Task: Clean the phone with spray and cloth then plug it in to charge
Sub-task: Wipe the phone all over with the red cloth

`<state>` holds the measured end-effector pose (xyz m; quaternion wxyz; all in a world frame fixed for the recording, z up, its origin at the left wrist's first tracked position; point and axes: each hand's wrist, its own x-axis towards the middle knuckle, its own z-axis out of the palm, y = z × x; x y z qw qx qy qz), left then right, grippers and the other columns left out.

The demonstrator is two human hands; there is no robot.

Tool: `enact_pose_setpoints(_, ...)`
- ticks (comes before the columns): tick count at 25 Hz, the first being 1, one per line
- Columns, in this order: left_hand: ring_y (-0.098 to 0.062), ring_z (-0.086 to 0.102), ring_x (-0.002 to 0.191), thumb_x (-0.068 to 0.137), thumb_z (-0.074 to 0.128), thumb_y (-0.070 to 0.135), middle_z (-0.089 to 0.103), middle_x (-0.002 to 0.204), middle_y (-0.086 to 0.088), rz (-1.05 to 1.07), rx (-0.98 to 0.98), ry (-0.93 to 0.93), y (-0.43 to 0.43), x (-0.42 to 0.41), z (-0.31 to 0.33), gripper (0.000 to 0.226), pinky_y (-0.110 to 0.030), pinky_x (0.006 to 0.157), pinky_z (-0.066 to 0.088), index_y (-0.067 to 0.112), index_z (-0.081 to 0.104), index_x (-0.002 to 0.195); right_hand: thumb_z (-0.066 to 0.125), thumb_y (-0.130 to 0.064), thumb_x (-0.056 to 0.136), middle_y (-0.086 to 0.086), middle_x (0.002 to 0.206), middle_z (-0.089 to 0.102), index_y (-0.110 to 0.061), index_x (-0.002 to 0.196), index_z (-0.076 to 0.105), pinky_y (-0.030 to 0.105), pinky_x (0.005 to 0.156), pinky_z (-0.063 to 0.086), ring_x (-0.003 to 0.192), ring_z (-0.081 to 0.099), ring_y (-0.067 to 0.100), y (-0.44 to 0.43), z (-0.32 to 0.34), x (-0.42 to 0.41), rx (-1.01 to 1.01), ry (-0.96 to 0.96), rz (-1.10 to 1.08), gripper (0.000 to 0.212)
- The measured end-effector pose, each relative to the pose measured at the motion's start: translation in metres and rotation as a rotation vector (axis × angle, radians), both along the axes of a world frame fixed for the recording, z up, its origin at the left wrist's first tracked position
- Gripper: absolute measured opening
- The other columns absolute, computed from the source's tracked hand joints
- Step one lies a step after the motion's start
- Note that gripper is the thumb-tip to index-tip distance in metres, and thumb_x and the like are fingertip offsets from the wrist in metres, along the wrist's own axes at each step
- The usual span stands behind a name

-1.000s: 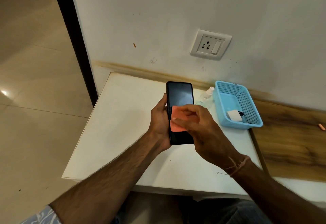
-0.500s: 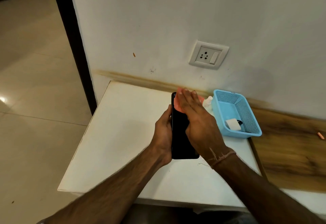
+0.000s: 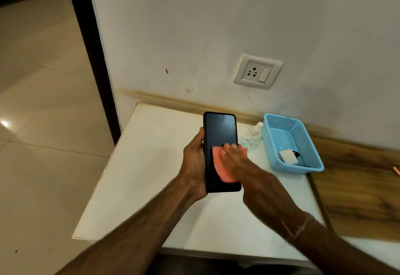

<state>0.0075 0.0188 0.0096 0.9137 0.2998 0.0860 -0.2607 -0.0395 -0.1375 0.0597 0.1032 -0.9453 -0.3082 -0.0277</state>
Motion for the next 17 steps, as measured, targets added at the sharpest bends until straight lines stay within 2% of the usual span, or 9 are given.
enact_pose_setpoints(2,-0.032,0.070,0.102,0.095,0.042,0.066,0.070,0.123,-0.018,-0.009,0.042,0.002,-0.005,-0.002,0.000,0.064,-0.044,0.084,0.059,0.016,0.072,0.123,0.044,0.015,0.082,0.001,0.158,0.012,-0.014,0.150,0.019,0.025,0.112,0.024,0.145,0.010,0.015,0.011,0.014,0.031,0.049,-0.029,-0.144,0.078)
enact_pose_setpoints(3,-0.033,0.072,0.097,0.096,0.042,0.065,0.073,0.117,-0.017,-0.007,0.055,-0.001,-0.008,-0.003,-0.001,0.061,-0.045,0.079,0.059,0.018,0.074,0.119,0.042,0.010,0.087,-0.001,0.158,0.008,-0.015,0.151,0.013,0.025,0.112,0.022,0.146,0.006,0.012,0.018,0.020,0.046,0.067,-0.025,-0.195,0.075)
enact_pose_setpoints(7,-0.030,0.076,0.087,0.097,0.043,0.062,0.077,0.105,-0.013,0.025,0.036,-0.009,-0.010,-0.002,-0.005,0.057,-0.039,0.066,0.060,0.019,0.078,0.110,0.036,0.003,0.093,-0.003,0.160,-0.001,-0.019,0.151,0.002,0.032,0.110,0.030,0.146,-0.001,0.011,0.027,0.020,0.060,0.062,0.001,-0.244,0.071)
enact_pose_setpoints(10,-0.029,0.075,0.095,0.091,0.050,0.064,0.075,0.112,-0.014,-0.002,0.024,0.021,-0.004,-0.001,-0.006,0.062,-0.037,0.072,0.061,0.013,0.078,0.112,0.044,0.014,0.080,0.008,0.157,0.011,-0.011,0.149,0.014,0.038,0.105,0.043,0.146,0.010,0.024,0.022,0.005,0.024,-0.027,-0.029,-0.056,0.079)
enact_pose_setpoints(12,-0.030,0.075,0.093,0.087,0.050,0.068,0.075,0.111,-0.016,-0.021,0.037,0.049,-0.002,0.000,-0.008,0.071,-0.038,0.074,0.061,0.008,0.076,0.113,0.054,0.019,0.068,0.007,0.155,0.017,-0.010,0.148,0.018,0.033,0.089,0.054,0.143,0.016,0.026,0.015,-0.001,0.001,-0.087,0.019,0.041,0.093)
enact_pose_setpoints(14,-0.030,0.074,0.094,0.088,0.047,0.070,0.074,0.112,-0.016,-0.030,0.044,0.074,-0.002,0.000,-0.005,0.073,-0.039,0.076,0.060,0.008,0.076,0.115,0.061,0.020,0.061,0.011,0.152,0.028,-0.006,0.145,0.031,0.029,0.077,0.056,0.138,0.028,0.029,0.008,0.005,0.005,-0.130,-0.030,0.116,0.093)
enact_pose_setpoints(15,-0.031,0.074,0.096,0.090,0.046,0.069,0.075,0.113,-0.015,-0.035,0.040,0.069,-0.005,-0.001,-0.003,0.071,-0.039,0.077,0.060,0.010,0.076,0.115,0.059,0.019,0.065,0.012,0.152,0.027,-0.004,0.145,0.032,0.031,0.081,0.055,0.139,0.028,0.029,0.006,0.010,0.015,-0.133,-0.048,0.099,0.087)
enact_pose_setpoints(17,-0.032,0.074,0.097,0.093,0.043,0.066,0.074,0.116,-0.016,-0.031,0.036,0.047,-0.011,-0.002,0.000,0.065,-0.041,0.077,0.061,0.014,0.075,0.118,0.048,0.010,0.082,0.005,0.156,0.006,-0.010,0.150,0.017,0.034,0.098,0.048,0.144,0.010,0.019,0.009,0.023,0.043,-0.078,-0.031,-0.077,0.077)
